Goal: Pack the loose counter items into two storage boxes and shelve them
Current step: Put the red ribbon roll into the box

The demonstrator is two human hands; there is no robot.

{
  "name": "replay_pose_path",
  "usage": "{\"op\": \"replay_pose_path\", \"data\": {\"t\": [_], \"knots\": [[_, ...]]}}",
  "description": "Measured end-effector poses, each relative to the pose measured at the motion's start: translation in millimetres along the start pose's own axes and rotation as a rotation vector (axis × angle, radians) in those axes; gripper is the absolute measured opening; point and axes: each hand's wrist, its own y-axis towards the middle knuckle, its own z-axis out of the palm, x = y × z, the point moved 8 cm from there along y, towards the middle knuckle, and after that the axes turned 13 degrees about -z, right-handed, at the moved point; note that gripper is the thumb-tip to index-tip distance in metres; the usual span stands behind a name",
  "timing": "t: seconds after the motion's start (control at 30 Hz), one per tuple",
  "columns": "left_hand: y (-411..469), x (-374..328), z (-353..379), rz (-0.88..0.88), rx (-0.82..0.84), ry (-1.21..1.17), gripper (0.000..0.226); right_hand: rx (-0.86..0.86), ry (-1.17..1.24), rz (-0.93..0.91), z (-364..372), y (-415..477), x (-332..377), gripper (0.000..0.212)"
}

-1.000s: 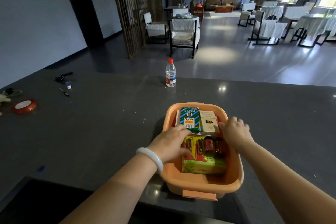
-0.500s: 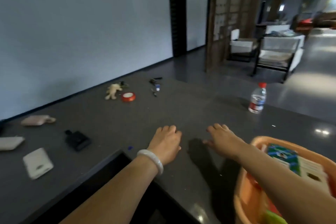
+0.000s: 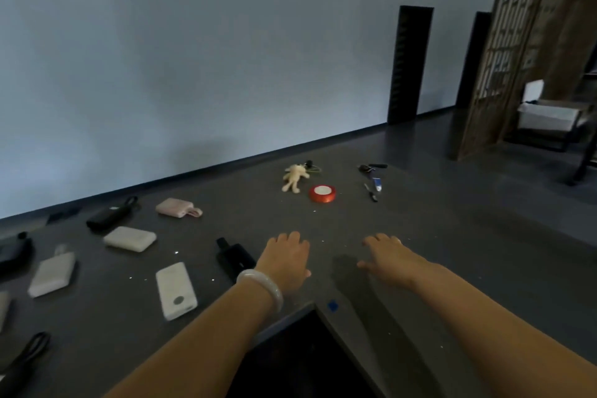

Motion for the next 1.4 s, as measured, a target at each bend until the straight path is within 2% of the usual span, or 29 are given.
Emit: {"op": "replay_pose_path", "data": {"t": [0.17, 0.3, 0.83, 0.97, 1.1, 1.23, 1.4], "knots": [[19, 42, 28, -0.041, 0.0, 0.008, 0.045, 0.033, 0.013, -0.031, 17, 60, 23, 0.055], [44, 57, 49, -0.065, 0.066, -0.026, 0.046, 0.062, 0.027, -0.045, 30, 95, 23, 0.058], [177, 39, 84, -0.092, 0.159, -0.064, 0.055, 0.098, 0.09, -0.065, 22, 219, -56, 0.062], [221, 48, 90, -0.086, 0.158, -0.065, 0.056, 0.074, 0.127, -0.026, 17, 253, -69, 0.061], [266, 55, 105, -0.1, 0.176, -0.097, 0.061, 0.053, 0.184, 0.045, 19, 283, -79, 0.07], [308, 61, 134, -0.132, 0.21, -0.198, 0.074, -0.02, 0.245, 0.109, 16, 321, -92, 0.078], [350, 63, 180, -0.152, 0.277, -0.203, 0.088, -0.063, 0.28, 0.166, 20, 374, -114, 0.088]]}}
